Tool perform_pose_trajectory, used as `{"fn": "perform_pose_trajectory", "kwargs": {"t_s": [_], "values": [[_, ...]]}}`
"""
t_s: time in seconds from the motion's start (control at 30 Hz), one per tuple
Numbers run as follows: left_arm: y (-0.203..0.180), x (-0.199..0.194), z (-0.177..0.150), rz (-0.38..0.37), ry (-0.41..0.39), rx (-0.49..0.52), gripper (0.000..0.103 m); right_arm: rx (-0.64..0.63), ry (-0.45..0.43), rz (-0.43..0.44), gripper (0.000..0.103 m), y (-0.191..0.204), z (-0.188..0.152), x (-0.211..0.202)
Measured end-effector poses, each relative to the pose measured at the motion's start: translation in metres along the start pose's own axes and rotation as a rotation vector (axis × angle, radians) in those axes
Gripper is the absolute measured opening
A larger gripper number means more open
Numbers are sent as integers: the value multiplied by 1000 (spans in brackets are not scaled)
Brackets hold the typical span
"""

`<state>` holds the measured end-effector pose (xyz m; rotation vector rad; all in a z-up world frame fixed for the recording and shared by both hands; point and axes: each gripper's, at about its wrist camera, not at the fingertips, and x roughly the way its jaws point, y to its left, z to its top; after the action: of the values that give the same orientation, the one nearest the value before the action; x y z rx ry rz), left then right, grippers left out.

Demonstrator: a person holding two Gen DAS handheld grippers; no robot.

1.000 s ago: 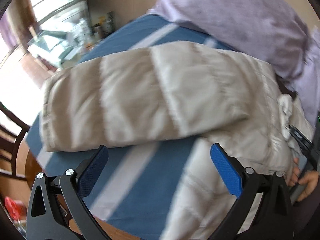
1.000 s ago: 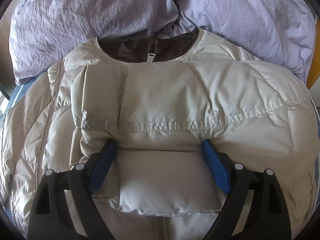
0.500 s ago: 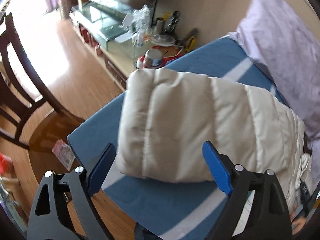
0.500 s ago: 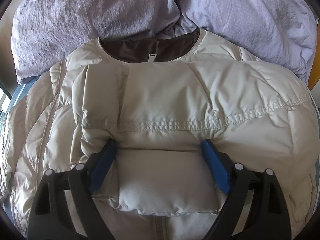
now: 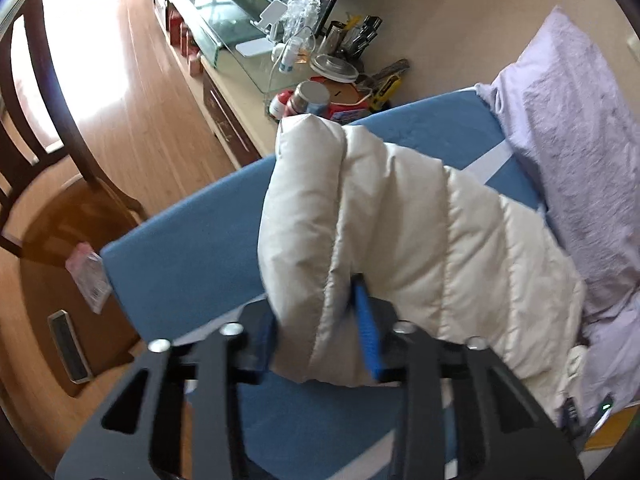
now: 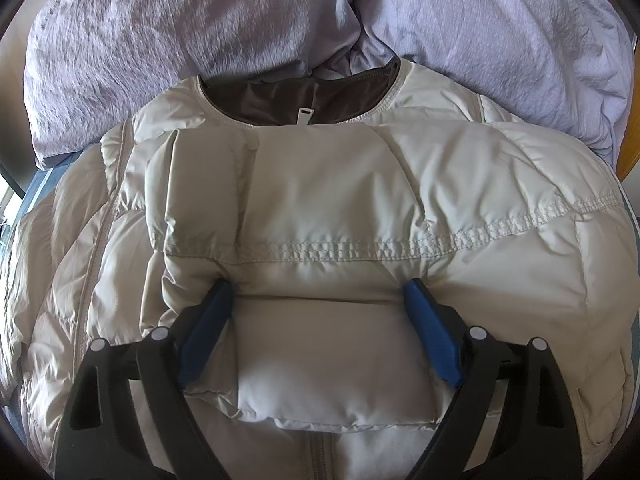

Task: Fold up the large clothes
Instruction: 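Release the sleeve with the right gripper while the left gripper grasps the other sleeve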

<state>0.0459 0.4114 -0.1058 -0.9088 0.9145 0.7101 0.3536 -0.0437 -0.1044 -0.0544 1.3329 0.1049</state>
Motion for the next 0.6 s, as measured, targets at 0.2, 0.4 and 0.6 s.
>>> {"fn": "perform_pose_trajectory", "kwargs": {"t_s": [0.2,0.4,0.6], "values": [[-23,-16,5,-16,-43,44,11,2,2,2,87,1,0,-1],[-68,-53,13,-163,-109,95,10,7,5,7,88,1,1,-1],[-137,-89,7,-349,-145,188,10,13,11,21,88,0,2,0]]}}
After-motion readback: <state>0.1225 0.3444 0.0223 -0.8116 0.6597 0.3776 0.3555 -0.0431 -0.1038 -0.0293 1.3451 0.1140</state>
